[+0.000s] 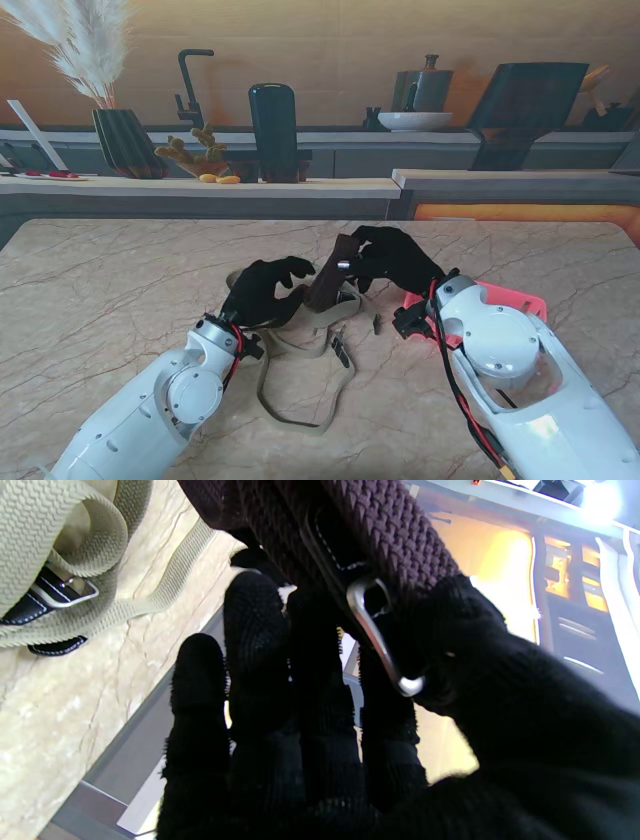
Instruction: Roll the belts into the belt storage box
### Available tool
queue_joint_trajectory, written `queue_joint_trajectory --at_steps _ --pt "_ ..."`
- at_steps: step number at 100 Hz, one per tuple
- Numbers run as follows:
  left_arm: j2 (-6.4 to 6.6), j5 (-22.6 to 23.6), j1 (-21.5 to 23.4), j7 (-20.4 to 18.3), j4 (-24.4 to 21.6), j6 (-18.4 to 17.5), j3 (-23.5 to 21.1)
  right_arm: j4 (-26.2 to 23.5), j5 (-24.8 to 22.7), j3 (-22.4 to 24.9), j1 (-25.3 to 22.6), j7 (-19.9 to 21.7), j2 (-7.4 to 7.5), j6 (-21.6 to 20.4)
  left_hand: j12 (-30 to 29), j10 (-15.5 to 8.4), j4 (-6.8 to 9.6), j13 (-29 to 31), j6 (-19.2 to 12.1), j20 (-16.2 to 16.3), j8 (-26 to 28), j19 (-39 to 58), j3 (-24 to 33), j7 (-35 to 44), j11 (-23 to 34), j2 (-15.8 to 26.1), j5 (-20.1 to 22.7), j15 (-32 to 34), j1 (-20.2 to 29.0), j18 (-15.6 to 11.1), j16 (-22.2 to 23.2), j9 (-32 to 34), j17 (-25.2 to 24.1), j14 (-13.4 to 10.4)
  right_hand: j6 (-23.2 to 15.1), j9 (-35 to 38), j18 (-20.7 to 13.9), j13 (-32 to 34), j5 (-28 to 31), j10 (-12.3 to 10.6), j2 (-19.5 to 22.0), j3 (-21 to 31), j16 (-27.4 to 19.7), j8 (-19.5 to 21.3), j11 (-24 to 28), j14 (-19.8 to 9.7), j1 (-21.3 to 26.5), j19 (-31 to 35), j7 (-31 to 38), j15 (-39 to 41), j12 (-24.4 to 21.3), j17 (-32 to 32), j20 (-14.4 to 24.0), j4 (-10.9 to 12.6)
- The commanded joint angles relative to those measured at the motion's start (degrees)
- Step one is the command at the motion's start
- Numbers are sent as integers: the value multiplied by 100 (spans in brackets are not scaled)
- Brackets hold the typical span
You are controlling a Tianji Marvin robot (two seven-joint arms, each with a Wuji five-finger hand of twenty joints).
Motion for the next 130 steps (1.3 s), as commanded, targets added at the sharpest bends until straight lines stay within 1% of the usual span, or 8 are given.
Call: queue_joint_trajectory --at_steps 1,19,32,66,85,102,119,130 --pt "-75 -38 3 74 3 15 22 63 11 -61 3 -62 -83 46 -146 65 203 -317 133 55 -152 -112 166 -485 -267 241 -481 -244 -224 -144 -104 -463 -179 -120 -599 146 -169 109 579 77 508 500 95 235 164 2 528 219 796 185 77 60 -42 256" --pt "-125 -93 18 225 14 -99 50 207 362 -159 49 -345 -201 308 -503 116 251 -1222 308 30 -632 -468 58 -1274 -686 283 -1660 -856 -382 -288 -330 -1797 -562 -206 -490 132 -148 133 578 145 521 500 103 238 229 54 555 277 779 255 86 99 -28 278" --pt "-132 -90 66 271 -21 -218 28 307 679 -202 91 -583 -304 548 -756 120 262 -1583 50 44 -1405 -763 20 -2315 -817 281 -1663 -1157 -477 -347 -488 -2307 -700 -237 -435 128 -154 150 570 176 535 496 105 241 277 74 573 314 768 300 89 123 -23 289" --pt "-117 -160 149 147 -104 -509 -17 620 1681 -325 330 -1227 -622 1285 -1052 7 219 -2407 -864 -212 -1622 -1498 267 -3758 -1121 29 -1752 -1968 -691 -409 -940 -3043 -968 -273 -243 121 -127 205 566 292 527 518 103 231 403 153 603 412 754 419 72 175 -16 328" --pt "-133 -81 181 303 -130 -504 -29 819 2020 -418 458 -1416 -738 1548 -1234 70 234 -2692 -661 -274 -1702 -1664 263 -4017 -1480 59 -1747 -2052 -631 -419 -1057 -3110 -1113 -244 -166 123 -110 230 563 330 528 533 93 214 461 180 599 453 749 458 55 196 -23 347" --pt "-136 -1 185 409 -134 -474 -34 943 2209 -483 521 -1496 -799 1686 -1352 141 253 -2902 -547 -333 -2456 -1691 428 -4115 -1919 -122 -1732 -1986 -607 -473 -1123 -3215 -1221 -245 -105 114 -89 237 562 361 538 537 79 208 501 198 611 477 750 483 32 191 -37 364" --pt "-118 100 161 438 -114 -504 -24 1030 2341 -527 575 -1512 -833 1804 -1332 175 234 -3017 -688 -398 -2720 -1762 623 -4098 -2103 -326 -1724 -2014 -599 -515 -1174 -3307 -1299 -256 -62 108 -69 243 563 387 538 539 70 203 530 229 620 493 747 503 16 190 -50 379" --pt "-108 152 116 427 -79 -564 17 1071 2415 -551 613 -1507 -852 1908 -1318 140 212 -3033 -1009 -418 -2679 -1799 742 -4035 -2162 -400 -1698 -2038 -589 -499 -1201 -3328 -1325 -283 -37 105 -52 246 560 414 539 539 64 199 555 249 628 499 742 517 7 180 -61 387"
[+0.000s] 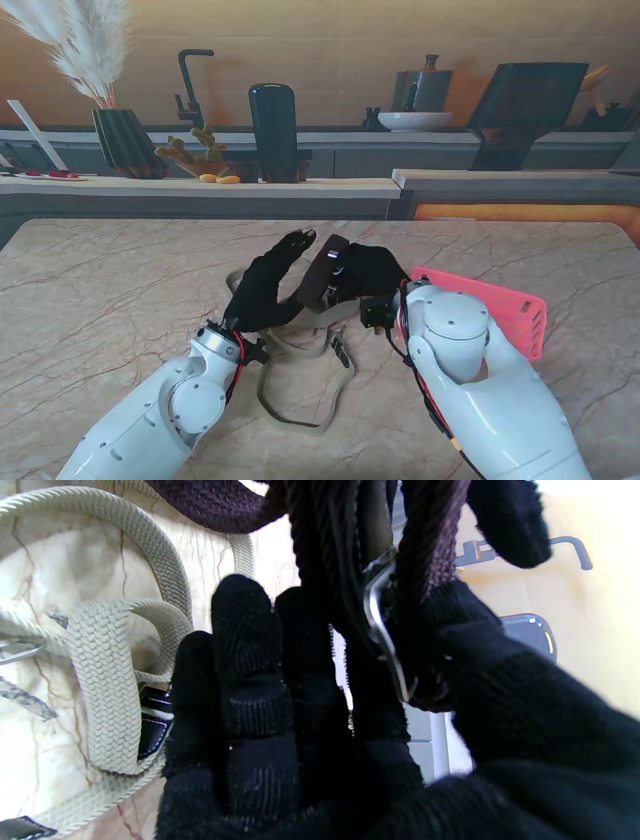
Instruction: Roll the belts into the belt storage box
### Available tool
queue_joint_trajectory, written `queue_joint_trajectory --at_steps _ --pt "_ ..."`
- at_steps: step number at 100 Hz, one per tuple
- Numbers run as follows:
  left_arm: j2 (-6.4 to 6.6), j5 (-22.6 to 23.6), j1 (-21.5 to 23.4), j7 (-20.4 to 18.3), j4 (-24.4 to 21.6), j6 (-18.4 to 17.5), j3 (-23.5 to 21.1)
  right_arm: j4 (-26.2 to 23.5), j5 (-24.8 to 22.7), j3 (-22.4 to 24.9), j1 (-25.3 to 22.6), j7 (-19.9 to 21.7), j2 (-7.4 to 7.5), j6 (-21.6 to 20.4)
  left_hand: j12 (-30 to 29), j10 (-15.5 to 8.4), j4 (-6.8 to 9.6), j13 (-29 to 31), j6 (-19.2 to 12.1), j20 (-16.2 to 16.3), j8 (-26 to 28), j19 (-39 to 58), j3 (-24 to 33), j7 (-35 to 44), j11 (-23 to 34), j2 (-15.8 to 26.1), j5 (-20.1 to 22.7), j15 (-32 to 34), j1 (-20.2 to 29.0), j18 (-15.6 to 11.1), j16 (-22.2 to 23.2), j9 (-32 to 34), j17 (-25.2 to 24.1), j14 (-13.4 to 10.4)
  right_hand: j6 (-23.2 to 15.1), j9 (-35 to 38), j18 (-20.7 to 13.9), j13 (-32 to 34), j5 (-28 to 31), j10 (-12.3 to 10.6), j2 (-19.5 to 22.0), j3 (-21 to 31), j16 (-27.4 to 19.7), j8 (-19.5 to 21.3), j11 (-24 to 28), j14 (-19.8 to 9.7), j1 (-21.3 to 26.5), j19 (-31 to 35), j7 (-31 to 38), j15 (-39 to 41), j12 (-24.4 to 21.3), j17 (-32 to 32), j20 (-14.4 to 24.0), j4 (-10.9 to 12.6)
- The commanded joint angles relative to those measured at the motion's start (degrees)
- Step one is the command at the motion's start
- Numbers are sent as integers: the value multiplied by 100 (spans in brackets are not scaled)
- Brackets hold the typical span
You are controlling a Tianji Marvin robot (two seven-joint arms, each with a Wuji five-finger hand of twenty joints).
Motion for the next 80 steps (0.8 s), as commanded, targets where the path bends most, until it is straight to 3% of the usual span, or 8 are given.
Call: queue_joint_trajectory --at_steps 1,16,26,41,50,60,65,80 --pt "-29 37 -40 8 -45 -79 42 38 60 -50 -6 20 -66 93 -38 -4 40 -132 -337 -77 -49 -104 45 -199 -215 -130 -81 -77 -304 -186 -110 -239 -66 -173 -629 103 -53 245 491 107 417 548 18 175 -20 -47 592 252 742 166 -88 69 -62 392" --pt "-32 106 -115 52 -2 -166 112 92 128 -68 38 29 -82 179 60 -110 -36 -103 -776 -12 1821 -144 207 612 -50 -132 -68 -75 -210 -169 -115 -144 -120 -215 -608 102 -46 249 489 118 424 543 13 174 4 -40 591 264 738 184 -97 65 -72 397" --pt "-56 105 -167 113 39 -208 162 108 201 -64 50 64 -83 228 138 -287 -48 -32 -889 42 2508 -120 174 2915 377 7 283 -30 -38 -146 -78 -19 -126 -252 -602 96 -41 248 490 122 432 543 10 176 12 -28 591 267 738 191 -103 56 -79 403" --pt "-113 4 -205 184 91 -294 223 115 435 -20 53 163 -84 371 214 -619 -78 156 -1026 82 2350 -66 -100 3992 1040 499 1269 46 158 -182 -46 212 -68 -373 -581 82 -29 242 477 144 450 531 3 175 27 -24 600 271 727 197 -111 41 -91 416" --pt "-148 -97 -204 196 97 -350 243 134 625 24 64 251 -84 505 203 -732 -464 248 -1131 119 1939 -36 -1052 4429 1099 607 1667 74 813 -200 -18 470 -51 -425 -540 63 -20 235 462 166 496 507 0 179 33 -6 611 267 719 202 -113 24 -99 421" --pt "-168 -182 -202 172 86 -379 255 175 795 69 90 309 -95 676 228 -853 -171 362 -1094 127 1788 -25 -3224 4703 1105 1548 2053 77 2122 -235 -37 758 -10 -486 -467 23 17 198 421 202 576 407 3 192 63 30 656 269 685 226 -101 -4 -113 442" --pt "-178 -235 -204 143 80 -382 263 198 881 96 107 342 -101 773 233 -933 -58 388 -1026 123 1746 -18 -3955 4665 1131 1905 2054 77 2551 -262 -39 849 12 -530 -427 2 24 192 407 220 621 360 4 199 73 37 664 274 665 239 -96 -11 -119 461" --pt "-198 -358 -207 88 44 -285 276 254 1080 174 137 395 -121 1011 252 -997 -65 484 -606 124 1717 13 -4160 4576 1187 2215 1945 101 2874 -299 -51 1163 77 -554 -308 -59 78 153 363 299 728 275 5 190 108 106 654 298 602 259 -68 -52 -120 493"
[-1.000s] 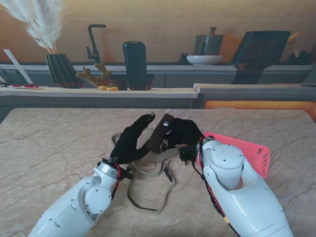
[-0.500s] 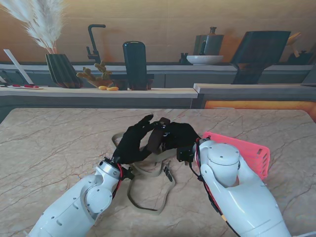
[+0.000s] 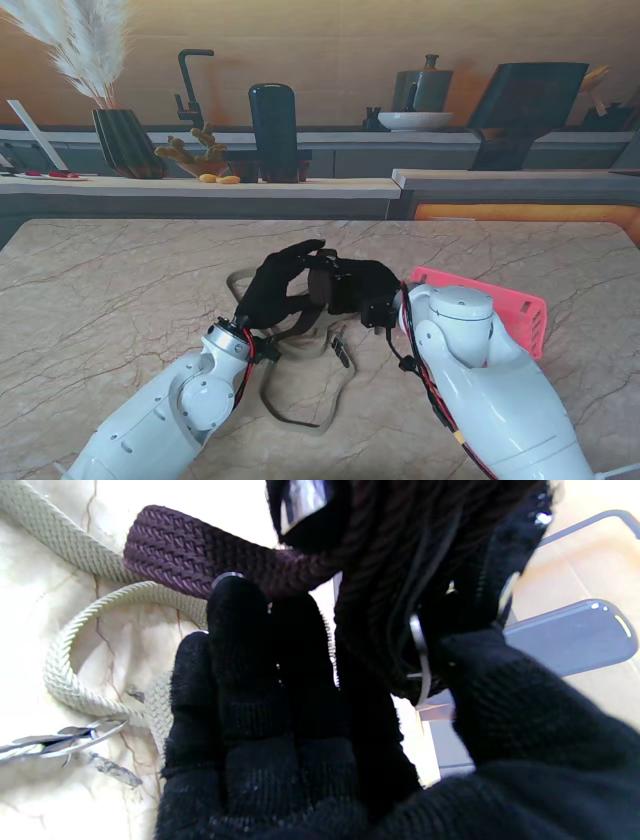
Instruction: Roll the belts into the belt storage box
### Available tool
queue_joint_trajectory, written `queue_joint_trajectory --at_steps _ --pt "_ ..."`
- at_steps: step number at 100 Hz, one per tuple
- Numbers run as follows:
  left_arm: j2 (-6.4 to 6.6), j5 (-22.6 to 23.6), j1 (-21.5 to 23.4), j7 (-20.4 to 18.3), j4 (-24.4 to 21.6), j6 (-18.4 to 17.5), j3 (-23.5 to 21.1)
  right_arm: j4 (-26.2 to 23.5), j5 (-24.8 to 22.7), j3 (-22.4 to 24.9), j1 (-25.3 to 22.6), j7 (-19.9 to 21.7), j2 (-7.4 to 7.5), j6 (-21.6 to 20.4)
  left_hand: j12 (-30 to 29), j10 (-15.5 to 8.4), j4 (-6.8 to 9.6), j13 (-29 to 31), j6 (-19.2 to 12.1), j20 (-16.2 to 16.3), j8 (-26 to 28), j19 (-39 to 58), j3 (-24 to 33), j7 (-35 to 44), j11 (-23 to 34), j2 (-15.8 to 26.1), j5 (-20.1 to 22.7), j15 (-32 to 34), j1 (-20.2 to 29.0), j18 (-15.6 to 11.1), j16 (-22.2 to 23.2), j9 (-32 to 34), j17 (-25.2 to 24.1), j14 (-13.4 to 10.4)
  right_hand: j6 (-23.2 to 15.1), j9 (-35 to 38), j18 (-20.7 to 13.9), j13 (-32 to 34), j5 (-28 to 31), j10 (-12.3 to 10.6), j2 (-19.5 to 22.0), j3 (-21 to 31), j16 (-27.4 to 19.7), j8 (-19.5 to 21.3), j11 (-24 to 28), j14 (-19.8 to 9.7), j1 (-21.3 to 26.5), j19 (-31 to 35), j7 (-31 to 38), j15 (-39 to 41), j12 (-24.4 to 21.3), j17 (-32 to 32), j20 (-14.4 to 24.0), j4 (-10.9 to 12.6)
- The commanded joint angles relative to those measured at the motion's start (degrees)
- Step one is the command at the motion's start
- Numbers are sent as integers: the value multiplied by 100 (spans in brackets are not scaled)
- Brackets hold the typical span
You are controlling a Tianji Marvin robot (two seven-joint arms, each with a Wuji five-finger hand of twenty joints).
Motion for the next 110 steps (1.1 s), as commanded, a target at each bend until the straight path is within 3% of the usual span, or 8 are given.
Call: queue_joint_trajectory --at_steps 1,31,44,47,56,88,93,110 --pt "-81 -25 -4 -2 -94 71 15 22 -33 -34 -15 59 -45 49 49 -203 314 87 59 58 6 79 308 556 58 1035 424 21 594 -197 5 166 32 -212 -747 -51 63 150 357 214 347 562 5 127 105 18 703 263 593 187 14 -37 -58 505" --pt "-152 -328 82 9 -191 146 -38 98 -790 -138 11 329 66 121 118 -179 286 269 679 51 157 168 243 781 191 1135 579 103 918 -181 -13 667 76 -313 -495 -535 141 -335 3 355 510 9 -61 131 1 112 -89 249 160 104 8 -340 -91 696" --pt "-189 -702 147 -167 -275 161 -70 88 -1039 -130 -20 359 97 169 147 18 271 420 828 47 231 204 188 988 225 1103 666 96 1028 -176 -33 848 107 -366 -277 -872 217 -624 -10 456 906 -182 -129 961 -76 259 -755 184 -1370 -5 -34 -535 -77 1021" --pt "-192 -783 159 -222 -292 173 -79 85 -1125 -128 -28 379 114 158 153 81 264 475 868 48 242 209 180 1035 238 1075 706 92 1048 -146 -35 919 122 -352 -259 -1002 224 -713 -63 485 987 -259 -132 1374 -104 301 -850 151 -1743 -50 -42 -593 -47 1172" --pt "-182 -987 192 -405 -352 266 -105 95 -1654 -175 -43 463 203 -43 167 196 237 613 961 52 296 203 150 1175 267 982 847 67 1081 -69 -39 1132 147 -303 -333 -1363 213 -923 -364 496 1007 -378 -151 1447 -154 321 -1015 105 -1922 -135 -39 -724 -41 1182" --pt "-144 -1534 215 -902 -411 584 -160 37 -3598 -276 -229 732 577 -1542 189 462 128 515 1191 85 1064 -6 -1 1575 90 823 1017 -165 1071 19 -14 1309 47 -61 -647 -2386 97 -1778 -859 475 860 -508 -293 1682 -468 203 -1035 -254 -1977 -682 -85 -1099 -35 1232" --pt "-130 -1534 213 -948 -421 598 -173 30 -3861 -258 -290 730 624 -1983 207 449 129 480 1167 100 1161 -26 -3 1591 76 833 994 -194 1053 23 -11 1282 41 -60 -739 -2571 52 -1942 -1006 371 752 -365 -336 1733 -541 96 -974 -373 -1965 -842 -96 -1169 -12 1240" --pt "-45 -1705 238 -1339 -485 544 -219 40 -4989 -167 -488 662 798 -3732 303 521 78 738 1186 179 1833 -148 -74 1565 -3 825 982 -230 1126 157 30 1594 125 87 -1138 -3138 -263 -2222 -1758 -40 -104 956 -286 1816 -484 -434 -503 -684 -1625 -945 -11 -1136 299 1053"
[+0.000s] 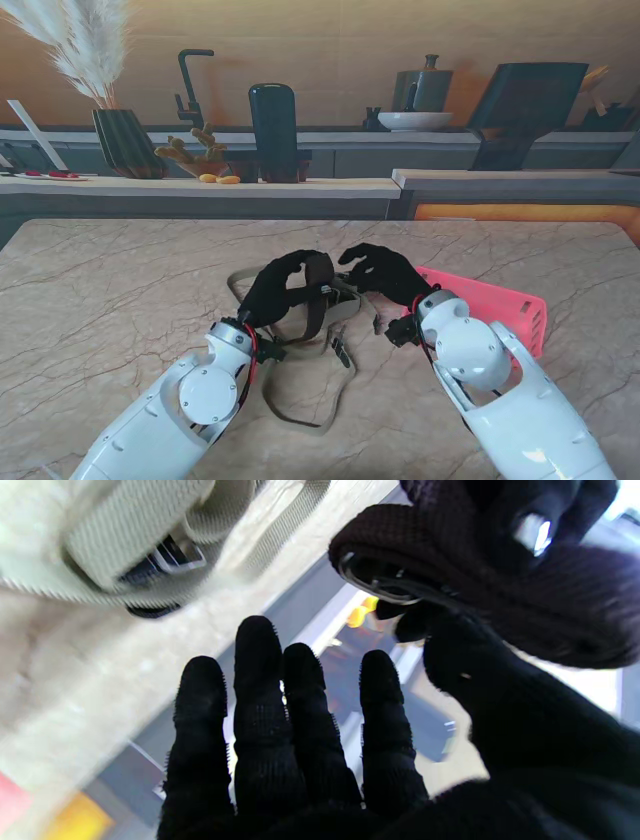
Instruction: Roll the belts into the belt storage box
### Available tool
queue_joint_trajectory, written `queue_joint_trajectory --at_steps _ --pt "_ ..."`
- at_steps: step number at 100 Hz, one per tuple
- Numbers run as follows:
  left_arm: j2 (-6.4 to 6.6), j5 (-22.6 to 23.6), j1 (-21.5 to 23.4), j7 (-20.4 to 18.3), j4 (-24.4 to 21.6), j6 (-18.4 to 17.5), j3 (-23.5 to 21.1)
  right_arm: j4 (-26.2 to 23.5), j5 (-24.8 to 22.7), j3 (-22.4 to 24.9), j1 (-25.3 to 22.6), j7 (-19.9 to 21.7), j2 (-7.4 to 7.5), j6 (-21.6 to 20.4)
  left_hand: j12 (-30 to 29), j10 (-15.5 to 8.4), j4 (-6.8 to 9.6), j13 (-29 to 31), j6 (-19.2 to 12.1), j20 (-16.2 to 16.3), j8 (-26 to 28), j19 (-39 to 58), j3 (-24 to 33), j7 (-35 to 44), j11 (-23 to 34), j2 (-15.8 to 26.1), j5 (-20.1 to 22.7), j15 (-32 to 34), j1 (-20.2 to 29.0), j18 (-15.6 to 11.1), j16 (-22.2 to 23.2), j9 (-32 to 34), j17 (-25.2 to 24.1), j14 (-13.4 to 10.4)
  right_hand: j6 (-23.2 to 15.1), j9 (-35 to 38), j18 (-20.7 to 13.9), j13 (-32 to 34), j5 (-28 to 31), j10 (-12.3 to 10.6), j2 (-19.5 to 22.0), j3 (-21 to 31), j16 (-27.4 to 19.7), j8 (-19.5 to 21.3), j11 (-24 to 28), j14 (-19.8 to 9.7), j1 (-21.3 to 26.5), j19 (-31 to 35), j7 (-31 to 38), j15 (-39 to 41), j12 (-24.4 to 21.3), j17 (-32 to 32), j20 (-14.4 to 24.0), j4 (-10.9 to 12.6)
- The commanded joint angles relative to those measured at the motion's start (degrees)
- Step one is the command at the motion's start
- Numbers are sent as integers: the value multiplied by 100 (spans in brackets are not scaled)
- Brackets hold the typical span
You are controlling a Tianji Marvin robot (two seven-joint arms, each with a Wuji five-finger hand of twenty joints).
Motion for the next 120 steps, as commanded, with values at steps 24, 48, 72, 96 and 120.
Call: queue_joint_trajectory --at_steps 24,48,72,96,120 --pt "100 -177 31 -359 -93 3 50 -70 -1837 139 -193 -407 249 -1777 362 299 112 770 -375 232 1450 162 321 1471 -12 726 261 221 700 90 191 764 296 333 -1148 -1324 -486 -347 -1769 -343 -851 -225 -19 -171 -101 -527 -255 -349 309 -125 18 56 304 -123" --pt "139 206 -70 -311 -21 -54 139 3 -2406 26 -70 -663 282 -2373 907 647 521 1622 -77 266 2094 1217 4519 1944 719 -273 120 1320 -2090 40 578 1496 757 766 -1392 -1358 -461 -213 -2060 -327 -510 -991 -48 -228 -93 -537 -320 -438 651 -187 -9 201 360 -39" --pt "179 406 -117 -345 12 -100 193 73 -2540 -131 105 -631 308 -2601 1012 678 551 1785 -80 298 2077 1506 4571 1950 916 -276 91 1640 -2126 99 625 1624 871 825 -1144 -246 -452 355 -1122 -649 -478 21 35 -182 204 -676 -335 -306 1026 -27 94 564 357 -95" --pt "200 394 -121 -428 4 -144 201 114 -2427 -212 210 -464 320 -2498 1015 642 547 1743 -93 253 2078 1482 4485 1924 866 -251 79 1606 -2049 115 591 1588 816 798 -459 433 -466 797 -566 -645 -410 639 34 -392 237 -709 -177 -183 786 -40 46 820 284 -168" --pt "200 376 -114 -439 -1 -227 204 275 -2408 -361 346 -518 297 -2381 1021 617 550 1740 -114 236 2112 1473 4421 1902 829 -227 56 1567 -2022 114 579 1557 814 760 -1073 1904 -564 1593 582 -959 -463 388 -41 -1417 -154 -816 666 147 1995 -244 -94 1283 12 -910"
